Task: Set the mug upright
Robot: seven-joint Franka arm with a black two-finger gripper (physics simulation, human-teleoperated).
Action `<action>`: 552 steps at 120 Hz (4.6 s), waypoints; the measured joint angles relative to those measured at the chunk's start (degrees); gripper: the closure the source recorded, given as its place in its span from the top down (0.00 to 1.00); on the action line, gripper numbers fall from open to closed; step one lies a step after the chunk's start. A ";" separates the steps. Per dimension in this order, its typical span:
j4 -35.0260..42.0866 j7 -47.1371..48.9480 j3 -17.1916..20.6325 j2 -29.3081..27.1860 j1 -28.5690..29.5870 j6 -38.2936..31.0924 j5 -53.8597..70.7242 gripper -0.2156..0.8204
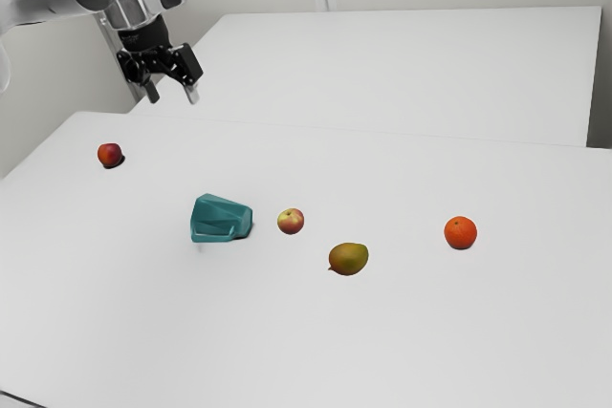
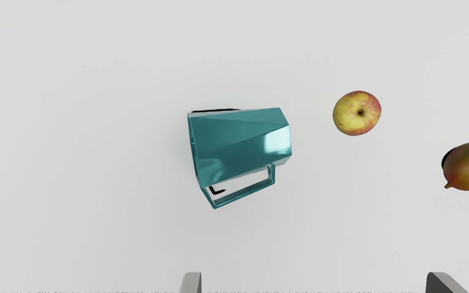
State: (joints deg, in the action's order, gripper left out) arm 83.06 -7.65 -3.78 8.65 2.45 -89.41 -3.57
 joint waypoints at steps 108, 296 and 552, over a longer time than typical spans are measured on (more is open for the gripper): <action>16.92 -9.63 -6.24 0.22 5.78 -6.37 -19.48 0.79; 19.14 -39.71 -6.32 15.33 13.30 -6.26 -50.26 0.06; 10.72 4.40 8.56 0.66 4.60 -19.46 3.51 0.76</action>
State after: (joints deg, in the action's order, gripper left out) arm 93.78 -3.25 4.78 9.31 7.06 -108.88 -0.05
